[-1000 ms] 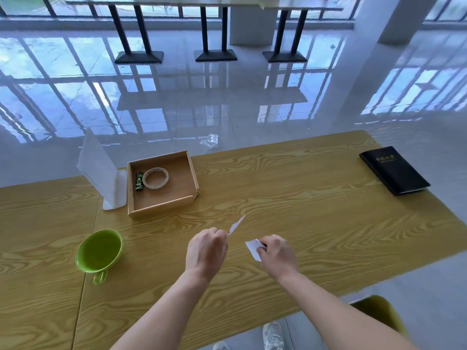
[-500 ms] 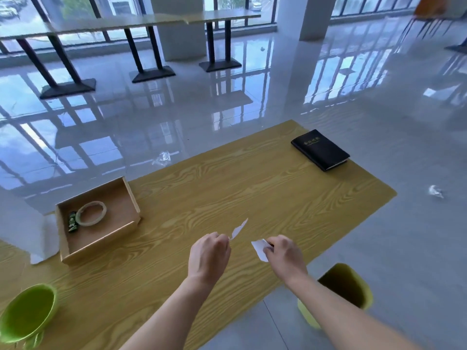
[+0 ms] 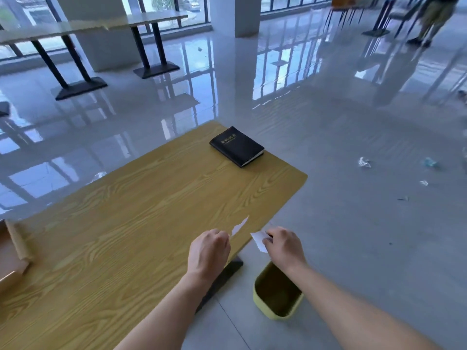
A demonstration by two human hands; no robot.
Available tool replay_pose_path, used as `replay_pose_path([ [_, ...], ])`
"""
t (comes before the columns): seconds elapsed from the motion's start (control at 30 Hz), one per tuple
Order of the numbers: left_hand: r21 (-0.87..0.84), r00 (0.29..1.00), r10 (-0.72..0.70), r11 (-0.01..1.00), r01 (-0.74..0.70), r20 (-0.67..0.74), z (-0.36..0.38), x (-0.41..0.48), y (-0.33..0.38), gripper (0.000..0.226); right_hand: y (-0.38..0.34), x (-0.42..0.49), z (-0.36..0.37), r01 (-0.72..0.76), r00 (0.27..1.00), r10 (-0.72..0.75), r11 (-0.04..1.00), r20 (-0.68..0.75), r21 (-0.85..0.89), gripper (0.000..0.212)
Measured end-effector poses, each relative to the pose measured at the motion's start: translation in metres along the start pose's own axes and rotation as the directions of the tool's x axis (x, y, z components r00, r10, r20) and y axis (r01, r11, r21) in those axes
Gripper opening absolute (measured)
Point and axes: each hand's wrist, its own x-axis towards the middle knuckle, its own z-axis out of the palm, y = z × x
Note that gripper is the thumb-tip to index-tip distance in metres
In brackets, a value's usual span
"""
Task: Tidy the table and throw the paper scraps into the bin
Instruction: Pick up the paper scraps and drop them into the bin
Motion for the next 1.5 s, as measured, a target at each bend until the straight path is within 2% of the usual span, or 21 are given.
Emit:
replay_pose_path([
  [0.23, 0.005, 0.988, 0.13, 0.991, -0.131, 0.084, 0.033, 0.036, 0.065, 0.025, 0.081, 0.002, -0.023, -0.186, 0.981, 0.187, 0.982, -0.055, 0.02, 0.034],
  [0.33, -0.017, 0.974, 0.187, 0.982, -0.186, 0.126, 0.049, 0.052, 0.081, 0.025, 0.104, 0.0, -0.019, -0.267, 0.962, 0.267, 0.964, -0.048, 0.016, 0.022],
  [0.4, -0.048, 0.963, 0.221, 0.975, -0.216, 0.151, 0.062, 0.062, 0.089, 0.025, 0.115, -0.001, -0.015, -0.324, 0.945, 0.324, 0.946, -0.041, 0.01, 0.02],
  [0.57, -0.13, 0.908, 0.352, 0.935, -0.33, 0.225, 0.105, 0.078, 0.101, 0.025, 0.143, -0.007, 0.001, -0.485, 0.874, 0.482, 0.874, -0.059, -0.034, 0.033],
  [0.67, -0.147, 0.881, 0.386, 0.922, -0.359, 0.272, 0.131, 0.083, 0.106, 0.025, 0.164, -0.007, 0.012, -0.54, 0.841, 0.538, 0.841, -0.047, -0.036, 0.024],
  [0.83, -0.128, 0.854, 0.33, 0.944, -0.305, 0.402, 0.19, 0.08, 0.098, 0.024, 0.207, 0.009, 0.054, -0.607, 0.794, 0.608, 0.794, -0.002, 0.019, 0.018],
  [1.07, -0.013, 0.869, 0.124, 0.991, -0.134, 0.479, 0.308, 0.076, 0.073, 0.023, 0.272, 0.051, 0.159, -0.636, 0.756, 0.607, 0.77, 0.246, 0.057, 0.032],
  [1.27, 0.066, 0.824, 0.016, 0.996, -0.064, 0.566, 0.408, 0.075, 0.058, 0.028, 0.316, 0.083, 0.234, -0.7, 0.677, 0.629, 0.711, 0.382, 0.07, 0.013],
  [1.5, 0.171, 0.735, -0.06, 0.982, -0.077, 0.675, 0.493, 0.073, 0.04, 0.024, 0.353, 0.101, 0.305, -0.677, 0.665, 0.635, 0.735, 0.393, -0.04, 0.011],
])
